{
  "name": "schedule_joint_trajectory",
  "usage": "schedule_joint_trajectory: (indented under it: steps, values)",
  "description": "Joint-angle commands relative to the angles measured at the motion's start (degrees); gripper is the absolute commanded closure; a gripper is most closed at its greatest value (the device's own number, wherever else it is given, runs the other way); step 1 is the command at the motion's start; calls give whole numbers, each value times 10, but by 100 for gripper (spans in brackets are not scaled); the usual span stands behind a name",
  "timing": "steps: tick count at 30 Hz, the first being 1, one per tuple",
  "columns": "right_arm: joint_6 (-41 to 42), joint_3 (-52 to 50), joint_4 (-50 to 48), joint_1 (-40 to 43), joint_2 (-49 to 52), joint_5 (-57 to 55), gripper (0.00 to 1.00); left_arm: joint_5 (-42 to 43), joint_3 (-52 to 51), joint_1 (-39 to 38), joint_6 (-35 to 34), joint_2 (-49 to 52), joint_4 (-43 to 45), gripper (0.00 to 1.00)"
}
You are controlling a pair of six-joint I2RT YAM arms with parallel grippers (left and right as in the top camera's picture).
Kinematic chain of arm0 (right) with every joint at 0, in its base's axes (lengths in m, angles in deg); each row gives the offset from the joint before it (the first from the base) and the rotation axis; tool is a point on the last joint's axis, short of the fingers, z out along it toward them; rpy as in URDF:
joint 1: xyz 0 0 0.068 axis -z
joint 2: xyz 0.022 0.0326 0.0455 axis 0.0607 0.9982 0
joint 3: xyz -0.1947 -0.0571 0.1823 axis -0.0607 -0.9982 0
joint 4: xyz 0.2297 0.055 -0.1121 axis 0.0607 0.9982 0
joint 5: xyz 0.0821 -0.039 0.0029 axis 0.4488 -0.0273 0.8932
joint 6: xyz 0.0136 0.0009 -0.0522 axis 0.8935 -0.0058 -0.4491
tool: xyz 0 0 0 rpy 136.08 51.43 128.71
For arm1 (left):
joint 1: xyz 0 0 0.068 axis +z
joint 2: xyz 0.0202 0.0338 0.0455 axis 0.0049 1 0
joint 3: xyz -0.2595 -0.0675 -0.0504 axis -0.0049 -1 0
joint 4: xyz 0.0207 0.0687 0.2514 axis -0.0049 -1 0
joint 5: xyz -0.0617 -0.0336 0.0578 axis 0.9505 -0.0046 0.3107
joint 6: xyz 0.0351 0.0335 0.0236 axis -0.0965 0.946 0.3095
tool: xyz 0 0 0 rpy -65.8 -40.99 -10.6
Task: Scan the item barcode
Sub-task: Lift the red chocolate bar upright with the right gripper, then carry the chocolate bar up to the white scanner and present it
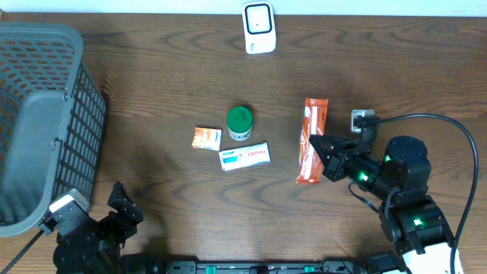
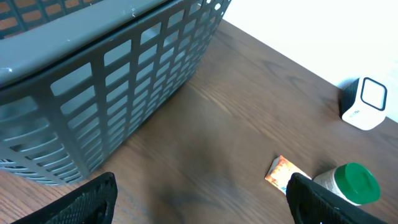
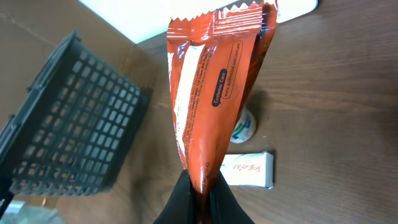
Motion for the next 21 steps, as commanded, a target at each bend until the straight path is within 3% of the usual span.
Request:
schedule_joint_trajectory:
  steps: [1,5,10,12,21]
  values:
    - [9,2,-9,-18,22,-106,99,-5,-1,2,-5,0,-6,13]
    - [19,2,-77,-49,93,-240,99,-5,-1,2,-5,0,-17,13]
    - [-8,55,-206,-78,246,-332,99,-5,-1,2,-5,0,-16,13]
    - [-66,158,-197,-89,360,-383,99,-5,-1,2,-5,0,-16,13]
    - [-293,529,-172,-121,663,-550,99,-5,-1,2,-5,0,-17,13]
